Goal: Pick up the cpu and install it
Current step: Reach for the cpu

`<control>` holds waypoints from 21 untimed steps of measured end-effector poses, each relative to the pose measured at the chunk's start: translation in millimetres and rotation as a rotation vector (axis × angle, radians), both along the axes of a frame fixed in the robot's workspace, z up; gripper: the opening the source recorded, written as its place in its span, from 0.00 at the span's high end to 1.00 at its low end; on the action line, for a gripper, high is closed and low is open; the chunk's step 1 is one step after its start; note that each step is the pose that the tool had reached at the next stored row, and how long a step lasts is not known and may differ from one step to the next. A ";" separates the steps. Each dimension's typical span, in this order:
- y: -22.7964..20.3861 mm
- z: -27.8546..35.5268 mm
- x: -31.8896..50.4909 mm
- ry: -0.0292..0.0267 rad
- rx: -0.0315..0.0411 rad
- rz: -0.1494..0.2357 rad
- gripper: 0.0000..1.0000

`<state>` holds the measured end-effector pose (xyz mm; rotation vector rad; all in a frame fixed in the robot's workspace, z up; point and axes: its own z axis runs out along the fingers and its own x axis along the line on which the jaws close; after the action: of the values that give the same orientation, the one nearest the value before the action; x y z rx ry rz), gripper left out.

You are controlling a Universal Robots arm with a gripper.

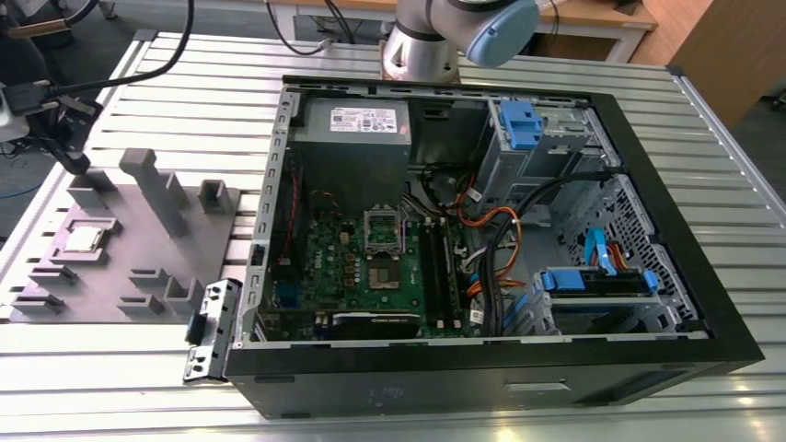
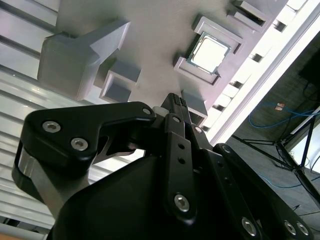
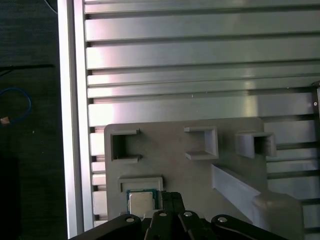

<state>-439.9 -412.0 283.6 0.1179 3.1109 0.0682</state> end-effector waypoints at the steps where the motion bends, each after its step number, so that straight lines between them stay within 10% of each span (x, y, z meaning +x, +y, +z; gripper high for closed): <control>1: 0.0 -0.3 0.0 0.0000 0.0000 0.000 0.89; 21: 0.0 -6.8 0.0 0.0000 0.0000 0.000 0.89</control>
<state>-439.9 -412.0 276.8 0.1179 3.1109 0.0682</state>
